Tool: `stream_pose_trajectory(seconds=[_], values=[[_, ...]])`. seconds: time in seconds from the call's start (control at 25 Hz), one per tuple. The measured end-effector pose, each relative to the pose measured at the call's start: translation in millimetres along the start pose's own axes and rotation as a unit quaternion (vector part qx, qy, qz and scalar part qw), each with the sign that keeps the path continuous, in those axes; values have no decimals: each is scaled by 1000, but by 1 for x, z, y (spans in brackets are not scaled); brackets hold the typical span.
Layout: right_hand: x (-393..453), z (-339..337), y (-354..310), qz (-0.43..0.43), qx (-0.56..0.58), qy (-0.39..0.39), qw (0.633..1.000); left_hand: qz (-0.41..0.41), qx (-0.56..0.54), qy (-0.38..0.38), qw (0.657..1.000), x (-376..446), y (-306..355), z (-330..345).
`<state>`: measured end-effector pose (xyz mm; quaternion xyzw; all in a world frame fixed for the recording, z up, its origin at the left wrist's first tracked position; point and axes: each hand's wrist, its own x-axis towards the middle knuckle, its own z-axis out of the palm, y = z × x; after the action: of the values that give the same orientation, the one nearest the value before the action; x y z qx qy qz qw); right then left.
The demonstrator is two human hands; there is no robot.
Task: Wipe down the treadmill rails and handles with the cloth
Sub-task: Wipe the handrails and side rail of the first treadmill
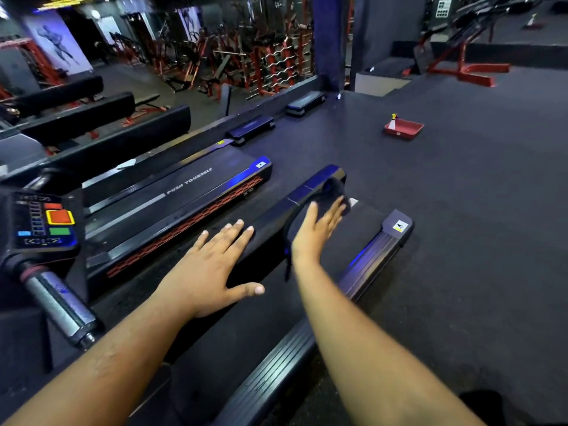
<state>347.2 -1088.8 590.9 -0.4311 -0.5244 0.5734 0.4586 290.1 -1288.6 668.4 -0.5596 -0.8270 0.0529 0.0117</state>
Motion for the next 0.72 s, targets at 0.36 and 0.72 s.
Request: stream_pose_trajectory(seconds=[0.36,0.72], values=[[86,-17,-27,-128,-186,-6,974,-10,-10,3,1000,-2,2,-1],[40,-42,-49,-276,-468,-132,829,-28,42,17,999,-20,8,-2]])
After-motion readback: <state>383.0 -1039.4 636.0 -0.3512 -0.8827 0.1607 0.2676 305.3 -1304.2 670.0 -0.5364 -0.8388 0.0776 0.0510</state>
